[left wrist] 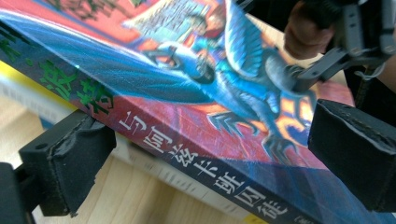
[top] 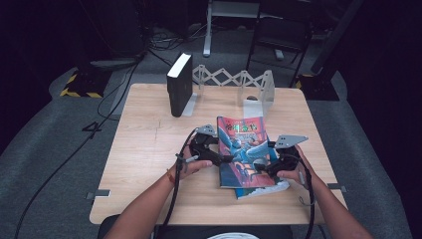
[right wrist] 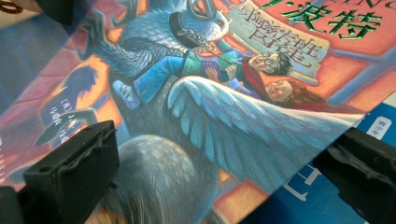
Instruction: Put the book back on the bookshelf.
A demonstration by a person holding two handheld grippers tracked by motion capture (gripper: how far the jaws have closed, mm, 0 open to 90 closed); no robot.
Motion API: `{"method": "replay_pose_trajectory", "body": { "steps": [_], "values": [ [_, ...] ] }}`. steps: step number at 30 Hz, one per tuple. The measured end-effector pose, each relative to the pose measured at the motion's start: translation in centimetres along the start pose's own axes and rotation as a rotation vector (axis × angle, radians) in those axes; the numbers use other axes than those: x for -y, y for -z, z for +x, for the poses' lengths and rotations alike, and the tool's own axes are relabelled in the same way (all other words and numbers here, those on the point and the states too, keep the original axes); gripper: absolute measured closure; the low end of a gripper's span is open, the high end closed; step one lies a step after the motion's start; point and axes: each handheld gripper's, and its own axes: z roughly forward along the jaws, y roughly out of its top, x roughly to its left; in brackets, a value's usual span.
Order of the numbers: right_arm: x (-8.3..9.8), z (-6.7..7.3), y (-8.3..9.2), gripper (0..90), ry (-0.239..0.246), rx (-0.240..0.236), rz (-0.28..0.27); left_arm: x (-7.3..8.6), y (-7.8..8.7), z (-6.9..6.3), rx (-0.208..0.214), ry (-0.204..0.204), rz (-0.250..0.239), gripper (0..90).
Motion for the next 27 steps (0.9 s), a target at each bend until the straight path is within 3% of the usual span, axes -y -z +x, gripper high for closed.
{"method": "replay_pose_trajectory", "body": {
  "steps": [1,4,5,6,8,12,16,17,20,22,25,27],
  "values": [
    [0.0,0.1,0.0,0.8,0.001,0.002,-0.002,-0.1,0.0,-0.3,0.004,-0.009,0.001,2.9],
    [-0.1,0.3,-0.1,2.1,0.015,0.008,-0.011,-0.6,-0.3,-1.1,-0.036,-0.038,0.010,3.7],
    [-0.1,0.5,0.0,14.4,0.029,0.008,-0.031,-0.7,-0.3,-1.2,-0.046,-0.045,0.011,5.0],
    [-0.1,0.6,0.1,19.8,0.036,-0.012,-0.048,-0.8,-0.3,-1.3,-0.066,-0.050,0.003,8.1],
    [-0.3,1.1,0.0,20.1,0.053,0.006,-0.051,-1.0,-0.2,-1.2,-0.069,-0.054,0.002,15.8],
    [-0.2,0.9,-0.1,20.1,0.034,-0.003,-0.050,-1.1,-0.4,-0.9,-0.083,-0.051,0.012,20.7],
    [-0.3,0.9,-0.1,16.0,0.033,0.006,-0.038,-1.1,-0.3,-0.6,-0.102,-0.024,0.008,33.3],
    [-0.3,0.9,-0.1,16.0,0.033,0.006,-0.038,-1.0,-0.2,-0.6,-0.102,-0.021,0.017,33.3],
    [-0.3,0.6,-0.5,4.2,0.011,0.045,-0.030,-0.7,-0.3,-0.6,-0.101,-0.011,0.012,35.8],
    [-0.3,0.5,-0.5,2.8,0.001,0.058,-0.029,-0.7,-0.3,-0.6,-0.103,-0.015,0.008,35.9],
    [-0.3,0.4,-0.4,0.5,-0.024,0.113,-0.013,-0.7,-0.3,-0.6,-0.104,-0.016,0.008,35.8],
    [-0.1,0.0,-0.4,0.4,-0.060,0.101,-0.016,-0.6,-0.3,-0.6,-0.100,-0.015,0.008,35.9]
  ]
}}
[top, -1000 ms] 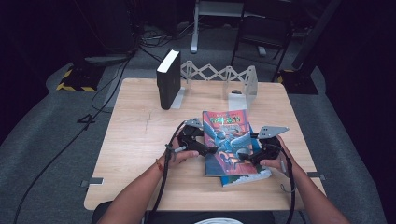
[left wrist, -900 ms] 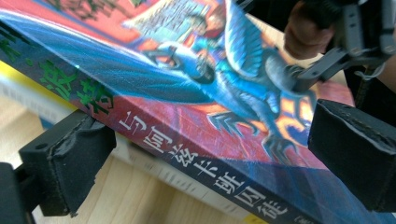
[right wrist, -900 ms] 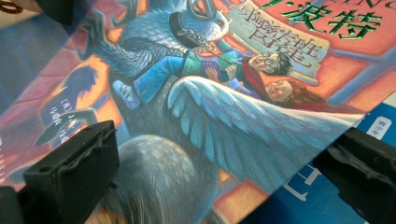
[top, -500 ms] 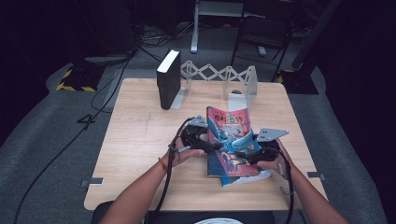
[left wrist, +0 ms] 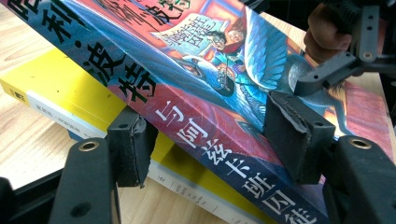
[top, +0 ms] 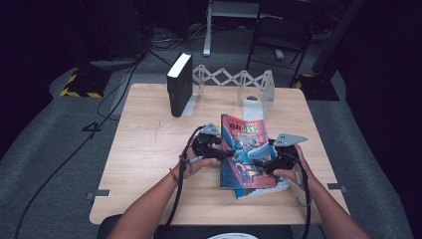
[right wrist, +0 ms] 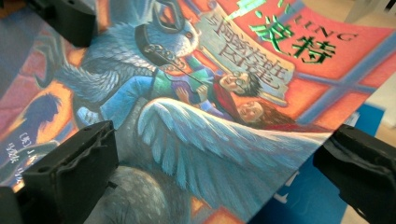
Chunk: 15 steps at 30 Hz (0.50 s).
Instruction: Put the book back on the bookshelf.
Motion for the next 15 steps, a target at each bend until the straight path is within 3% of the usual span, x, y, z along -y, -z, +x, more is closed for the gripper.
{"method": "replay_pose_trajectory", "body": {
  "steps": [2,7,9,11,15],
  "values": [
    [0.18,-0.48,-0.03,0.4,-0.050,-0.011,0.008,-0.01,0.01,-0.06,0.002,-0.002,-0.001,35.9],
    [-0.27,-0.44,0.28,0.5,-0.003,0.048,0.029,-0.15,0.11,-0.40,-0.010,-0.029,-0.009,35.9],
    [-0.14,-0.61,0.24,0.7,-0.027,0.027,0.031,-0.27,0.19,-0.68,-0.013,-0.048,-0.015,35.9],
    [0.21,-1.15,-0.03,0.4,-0.082,-0.032,0.029,-0.37,0.14,-0.75,-0.011,-0.052,-0.009,35.8],
    [0.07,-1.16,-0.12,0.1,-0.056,-0.039,0.026,-0.63,-0.19,-0.80,-0.009,-0.069,0.013,32.4]
  ]
}}
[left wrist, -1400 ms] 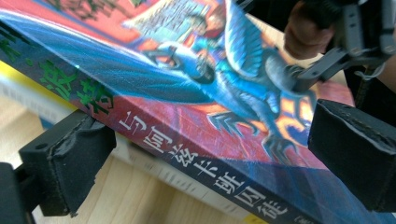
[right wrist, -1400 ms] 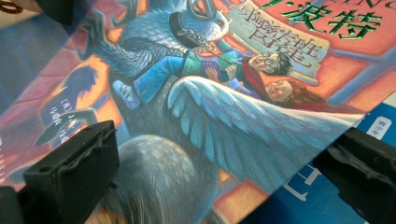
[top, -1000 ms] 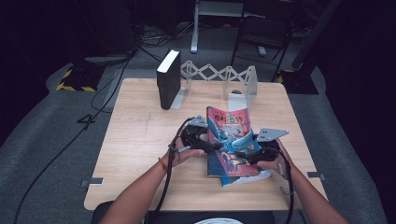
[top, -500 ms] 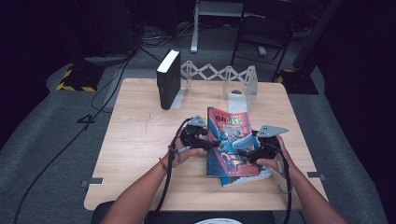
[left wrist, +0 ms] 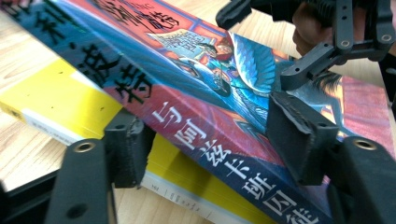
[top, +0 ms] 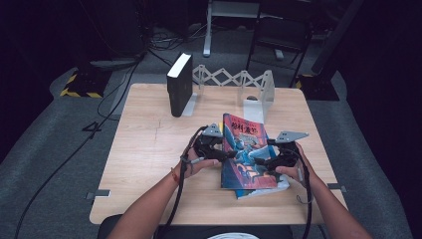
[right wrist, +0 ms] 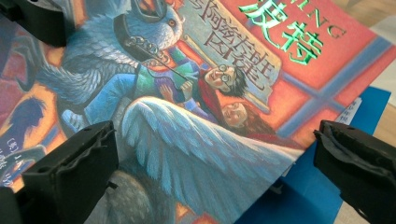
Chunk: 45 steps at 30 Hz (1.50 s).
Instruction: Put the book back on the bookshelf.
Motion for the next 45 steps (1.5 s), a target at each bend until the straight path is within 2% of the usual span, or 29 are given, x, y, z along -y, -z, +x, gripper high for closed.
{"method": "replay_pose_trajectory", "body": {
  "steps": [3,7,10,13,17,19,23,25,26,31,32,33,34,35,36,38,39,40,41,43,45],
  "values": [
    [0.0,0.0,0.0,0.0,0.004,-0.002,-0.002,-0.4,-0.5,0.0,0.007,-0.004,0.021,29.1],
    [0.0,0.1,0.0,0.2,0.025,0.001,-0.010,-1.7,-1.3,0.8,0.016,0.053,0.042,27.1],
    [0.0,0.0,0.0,0.2,0.039,-0.002,-0.019,-2.1,-1.5,1.1,0.011,0.077,0.045,27.0],
    [0.0,0.1,0.0,0.2,0.044,-0.001,-0.023,-2.5,-1.7,1.3,0.006,0.070,0.067,27.4],
    [0.2,0.0,0.0,0.2,0.044,-0.004,-0.036,-2.7,-2.0,1.3,-0.022,0.101,0.083,32.9],
    [0.2,0.0,0.1,0.2,0.049,-0.014,-0.036,-2.7,-1.8,1.4,-0.006,0.114,0.076,41.2],
    [0.2,0.0,0.1,0.2,0.059,-0.012,-0.033,-2.6,-1.7,2.0,0.024,0.164,0.074,48.8],
    [0.3,0.1,0.1,0.2,0.060,-0.011,-0.037,-2.6,-1.5,2.2,0.051,0.196,0.052,52.2],
    [0.3,0.1,0.1,0.2,0.061,-0.010,-0.041,-2.6,-1.4,2.2,0.056,0.197,0.043,53.6],
    [0.3,0.4,0.4,1.9,0.079,0.006,-0.060,-3.3,-0.6,0.6,0.035,0.145,-0.012,58.5],
    [0.3,0.4,0.4,1.9,0.079,0.006,-0.060,-3.3,-0.6,0.6,0.035,0.145,-0.012,59.0],
    [0.4,0.4,0.8,4.8,0.075,0.015,-0.074,-3.5,-0.2,-0.2,0.014,0.108,-0.023,59.1],
    [0.4,0.4,0.8,4.8,0.075,0.015,-0.074,-3.5,-0.2,-0.2,0.014,0.108,-0.023,59.4],
    [0.5,0.0,1.0,5.0,0.047,0.010,-0.085,-3.5,0.2,-0.8,0.003,0.073,-0.040,59.7],
    [0.6,-0.3,1.1,5.1,0.024,0.007,-0.088,-3.5,0.3,-1.0,0.002,0.062,-0.054,60.2],
    [0.7,-0.6,1.2,3.0,-0.011,-0.035,-0.096,-3.3,0.7,-1.6,0.013,0.032,-0.088,61.7],
    [0.7,-0.6,1.2,3.0,-0.011,-0.035,-0.096,-3.3,0.7,-1.6,0.013,0.032,-0.088,62.7],
    [0.6,-0.7,1.3,2.4,-0.011,-0.052,-0.097,-3.3,0.8,-2.0,0.018,0.008,-0.100,62.7],
    [0.5,-0.5,1.4,2.5,-0.005,-0.064,-0.097,-3.3,1.0,-2.3,0.023,-0.025,-0.110,63.3],
    [0.0,0.1,1.4,4.3,0.026,-0.100,-0.093,-3.4,1.2,-2.9,0.028,-0.059,-0.119,64.7],
    [-0.1,0.2,1.5,5.7,0.028,-0.094,-0.090,-3.2,1.2,-2.8,0.030,-0.051,-0.117,64.7]
  ]
}}
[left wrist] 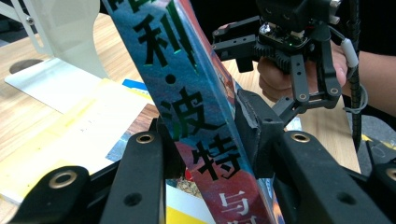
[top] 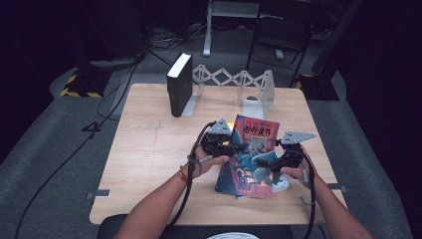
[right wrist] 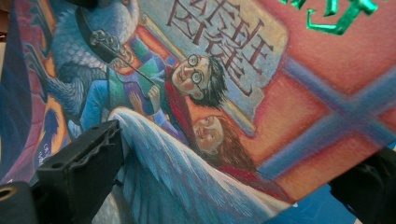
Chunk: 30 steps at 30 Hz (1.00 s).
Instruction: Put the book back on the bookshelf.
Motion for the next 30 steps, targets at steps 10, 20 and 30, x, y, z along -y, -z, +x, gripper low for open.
{"method": "replay_pose_trajectory", "body": {
  "steps": [10,20,30],
  "values": [
    [-0.2,0.1,0.6,16.2,-0.013,0.014,-0.037,0.5,-0.4,1.2,0.002,0.092,0.014,60.8],
    [-0.3,0.2,1.5,32.0,0.020,0.012,-0.126,0.9,-0.7,3.0,0.093,0.197,0.039,58.6],
    [-1.5,0.3,1.7,29.6,0.016,0.021,-0.104,-0.3,0.8,0.9,0.052,0.066,-0.047,68.1]
  ]
}}
